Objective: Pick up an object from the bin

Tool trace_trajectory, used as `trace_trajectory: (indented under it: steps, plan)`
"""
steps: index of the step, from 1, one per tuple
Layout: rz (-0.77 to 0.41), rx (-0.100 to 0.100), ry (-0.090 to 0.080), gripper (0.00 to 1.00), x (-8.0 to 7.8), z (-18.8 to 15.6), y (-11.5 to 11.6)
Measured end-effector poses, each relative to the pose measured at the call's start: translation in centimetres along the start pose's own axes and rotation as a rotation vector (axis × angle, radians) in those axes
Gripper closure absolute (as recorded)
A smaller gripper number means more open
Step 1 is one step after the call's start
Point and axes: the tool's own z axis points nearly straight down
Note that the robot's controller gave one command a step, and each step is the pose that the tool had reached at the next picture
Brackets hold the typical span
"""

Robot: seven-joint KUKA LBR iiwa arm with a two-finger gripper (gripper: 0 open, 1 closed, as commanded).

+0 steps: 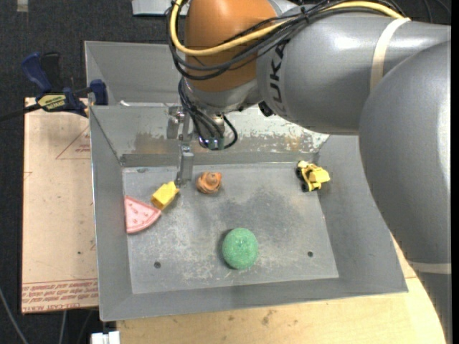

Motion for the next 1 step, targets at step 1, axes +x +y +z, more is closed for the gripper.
trace_trajectory:
  steps: [1]
  plan:
    - [0.003, -0.001, -0.008, 0.00, -0.13, -0.58, -0.12]
